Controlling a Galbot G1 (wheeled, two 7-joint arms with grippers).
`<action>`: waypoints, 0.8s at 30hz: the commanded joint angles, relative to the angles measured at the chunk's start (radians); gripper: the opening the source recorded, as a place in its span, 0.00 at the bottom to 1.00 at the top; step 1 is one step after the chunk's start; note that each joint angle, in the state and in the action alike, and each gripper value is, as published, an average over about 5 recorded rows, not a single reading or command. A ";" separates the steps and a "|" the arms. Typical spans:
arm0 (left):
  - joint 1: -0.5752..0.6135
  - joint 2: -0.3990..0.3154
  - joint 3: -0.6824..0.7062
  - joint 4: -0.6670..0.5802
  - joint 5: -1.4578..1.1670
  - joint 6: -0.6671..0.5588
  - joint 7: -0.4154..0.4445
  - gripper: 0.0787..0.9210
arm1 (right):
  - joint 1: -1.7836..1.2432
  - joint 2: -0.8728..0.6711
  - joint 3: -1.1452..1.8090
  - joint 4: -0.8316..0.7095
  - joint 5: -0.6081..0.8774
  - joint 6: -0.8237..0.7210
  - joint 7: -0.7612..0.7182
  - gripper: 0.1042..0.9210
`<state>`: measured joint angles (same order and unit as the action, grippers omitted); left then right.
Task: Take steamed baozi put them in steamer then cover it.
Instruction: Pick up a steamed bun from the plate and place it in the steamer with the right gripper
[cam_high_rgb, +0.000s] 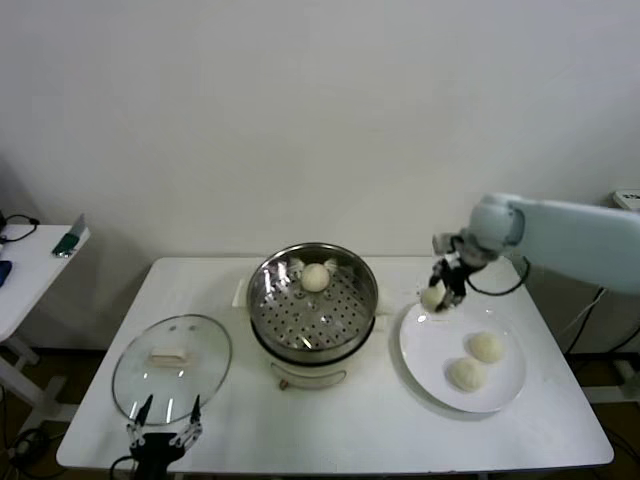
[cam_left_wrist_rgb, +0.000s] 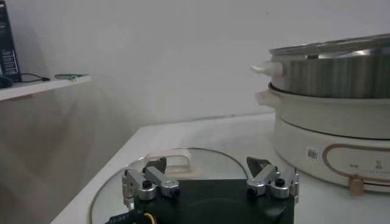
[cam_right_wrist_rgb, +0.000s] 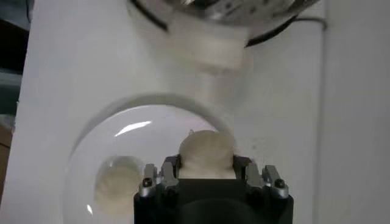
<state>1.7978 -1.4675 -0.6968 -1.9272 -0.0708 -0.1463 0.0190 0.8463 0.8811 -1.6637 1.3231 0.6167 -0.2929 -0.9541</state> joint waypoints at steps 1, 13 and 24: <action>0.001 0.005 -0.003 -0.001 -0.003 -0.001 0.000 0.88 | 0.261 0.155 0.000 -0.007 0.209 -0.002 -0.058 0.60; 0.000 0.007 -0.002 -0.016 -0.004 -0.004 0.001 0.88 | 0.081 0.441 0.110 0.091 0.366 -0.162 0.156 0.60; 0.000 0.004 -0.002 -0.016 -0.003 -0.004 0.000 0.88 | -0.091 0.571 0.080 -0.039 0.291 -0.192 0.219 0.60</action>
<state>1.7973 -1.4624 -0.6996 -1.9441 -0.0742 -0.1498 0.0192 0.8342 1.3405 -1.5918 1.3281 0.8907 -0.4538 -0.7823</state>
